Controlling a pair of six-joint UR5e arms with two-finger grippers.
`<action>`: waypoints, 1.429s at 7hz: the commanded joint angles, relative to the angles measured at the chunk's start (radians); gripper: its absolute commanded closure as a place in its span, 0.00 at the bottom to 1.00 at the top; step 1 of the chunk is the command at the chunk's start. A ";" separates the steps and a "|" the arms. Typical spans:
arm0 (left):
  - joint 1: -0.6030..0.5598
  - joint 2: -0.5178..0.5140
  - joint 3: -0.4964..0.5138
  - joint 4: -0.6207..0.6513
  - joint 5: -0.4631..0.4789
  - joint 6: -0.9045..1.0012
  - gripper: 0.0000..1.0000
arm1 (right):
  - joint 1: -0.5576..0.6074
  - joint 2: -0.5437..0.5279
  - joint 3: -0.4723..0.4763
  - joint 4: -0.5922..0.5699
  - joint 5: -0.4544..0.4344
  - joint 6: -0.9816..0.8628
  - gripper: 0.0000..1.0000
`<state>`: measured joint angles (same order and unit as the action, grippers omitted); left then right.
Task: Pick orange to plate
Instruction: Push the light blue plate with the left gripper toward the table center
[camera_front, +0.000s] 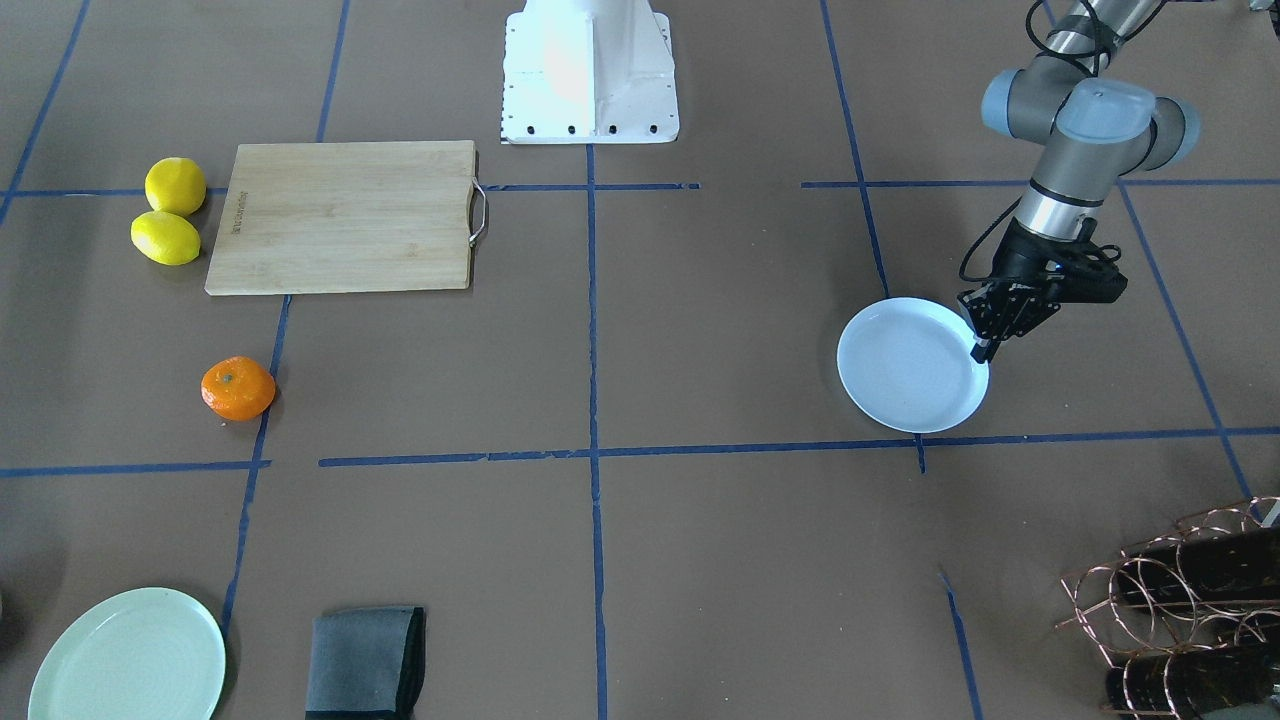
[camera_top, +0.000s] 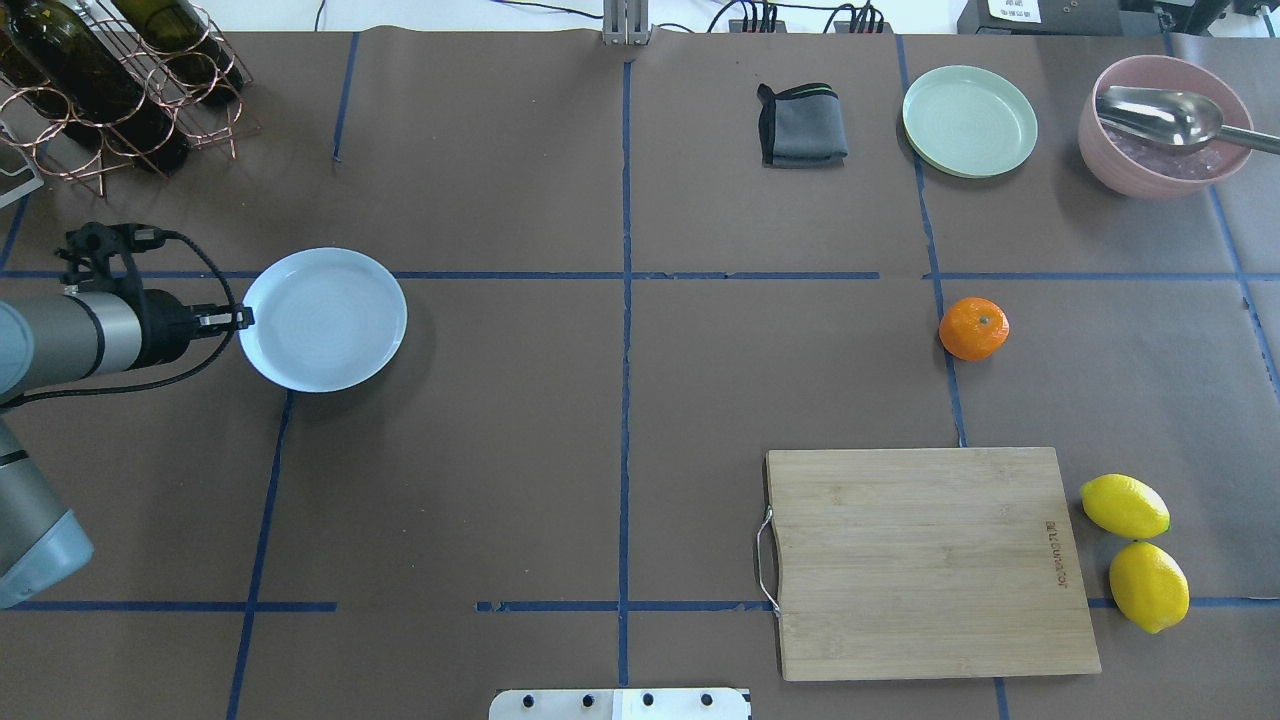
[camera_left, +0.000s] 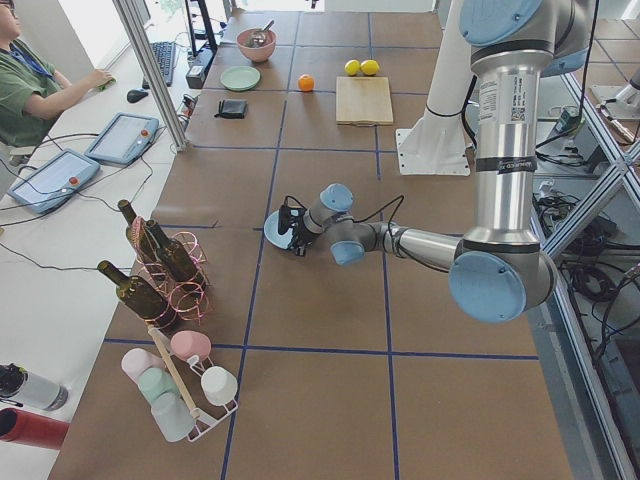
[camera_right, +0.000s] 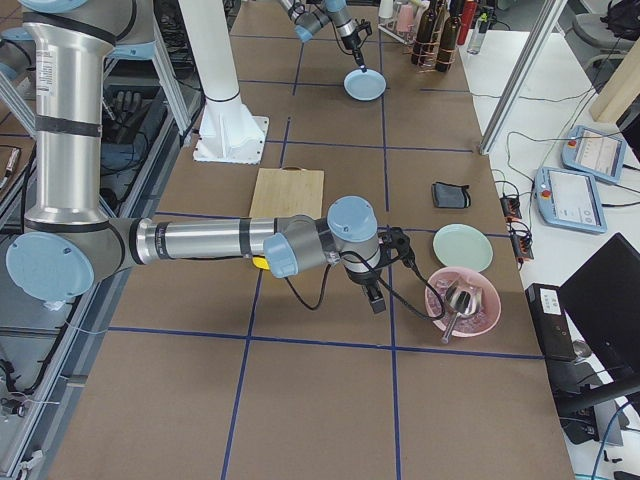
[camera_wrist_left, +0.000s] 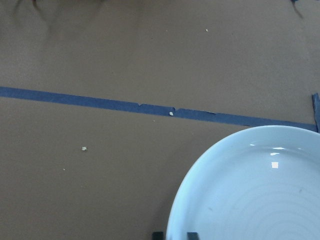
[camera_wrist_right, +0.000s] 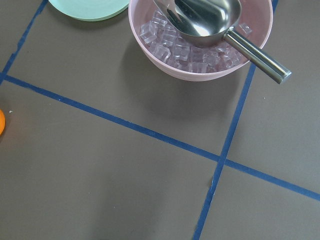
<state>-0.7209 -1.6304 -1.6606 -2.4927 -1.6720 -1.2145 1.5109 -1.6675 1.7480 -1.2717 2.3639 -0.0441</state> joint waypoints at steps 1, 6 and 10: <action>0.011 -0.163 0.008 0.131 0.002 -0.098 1.00 | 0.000 0.000 0.001 0.000 0.000 0.000 0.00; 0.241 -0.569 0.130 0.451 0.080 -0.327 1.00 | 0.000 0.000 -0.002 0.000 0.002 0.001 0.00; 0.242 -0.542 0.113 0.452 0.077 -0.274 0.00 | 0.000 0.003 -0.002 0.000 0.002 0.001 0.00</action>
<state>-0.4769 -2.1861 -1.5345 -2.0425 -1.5928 -1.5241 1.5109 -1.6657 1.7457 -1.2717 2.3654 -0.0430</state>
